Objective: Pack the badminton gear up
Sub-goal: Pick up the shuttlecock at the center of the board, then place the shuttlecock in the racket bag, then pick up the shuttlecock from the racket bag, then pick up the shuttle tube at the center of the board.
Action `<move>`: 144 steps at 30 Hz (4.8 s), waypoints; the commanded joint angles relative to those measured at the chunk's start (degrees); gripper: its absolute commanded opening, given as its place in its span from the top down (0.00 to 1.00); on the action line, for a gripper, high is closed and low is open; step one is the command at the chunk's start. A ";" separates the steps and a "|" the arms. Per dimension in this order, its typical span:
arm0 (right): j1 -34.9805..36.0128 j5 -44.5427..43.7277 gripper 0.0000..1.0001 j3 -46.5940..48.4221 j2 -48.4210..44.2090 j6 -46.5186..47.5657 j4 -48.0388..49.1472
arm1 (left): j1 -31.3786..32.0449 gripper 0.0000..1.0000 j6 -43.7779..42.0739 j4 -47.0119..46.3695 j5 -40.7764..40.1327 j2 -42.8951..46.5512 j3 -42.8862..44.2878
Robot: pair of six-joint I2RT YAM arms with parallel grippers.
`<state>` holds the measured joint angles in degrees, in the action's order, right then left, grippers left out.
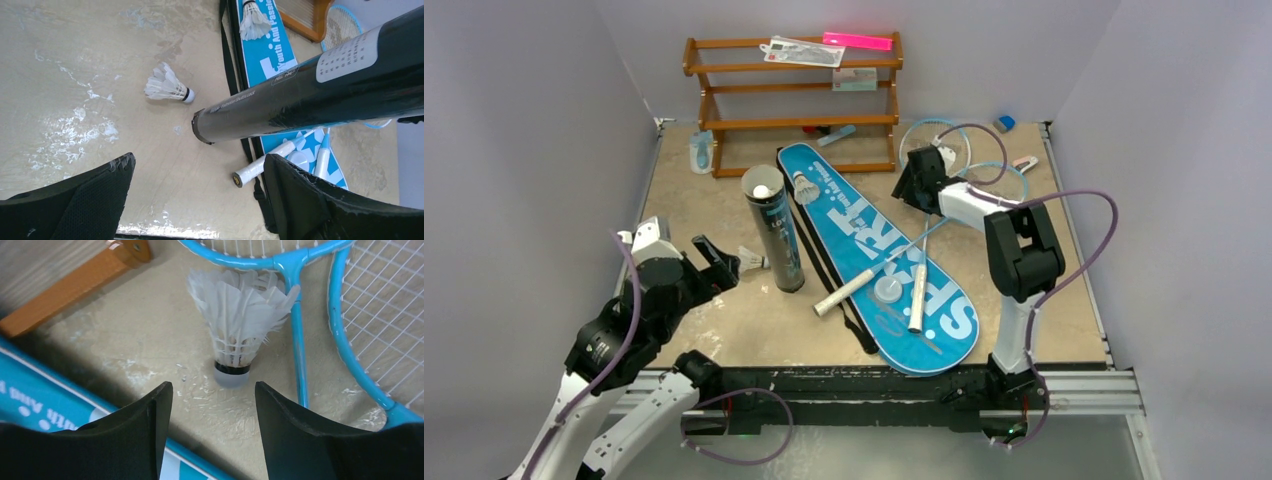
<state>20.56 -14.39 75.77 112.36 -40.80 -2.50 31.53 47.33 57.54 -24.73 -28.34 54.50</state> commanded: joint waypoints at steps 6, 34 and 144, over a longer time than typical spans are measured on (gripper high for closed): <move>-0.01 -4.30 0.41 4.85 4.59 -3.52 -1.74 | 0.12 0.02 -1.54 -4.55 -3.57 1.92 0.43; 14.88 32.53 0.66 -13.21 -18.60 36.00 0.93 | 0.03 0.05 -12.77 -8.15 14.62 3.08 1.97; 22.98 17.98 0.72 -29.78 -58.19 27.53 6.30 | 0.09 0.00 -50.17 -58.95 25.94 -1.51 -25.24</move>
<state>43.44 2.55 46.37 55.44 -13.89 5.19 31.53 -2.63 7.01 -0.03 -29.12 30.20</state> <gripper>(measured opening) 0.325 0.996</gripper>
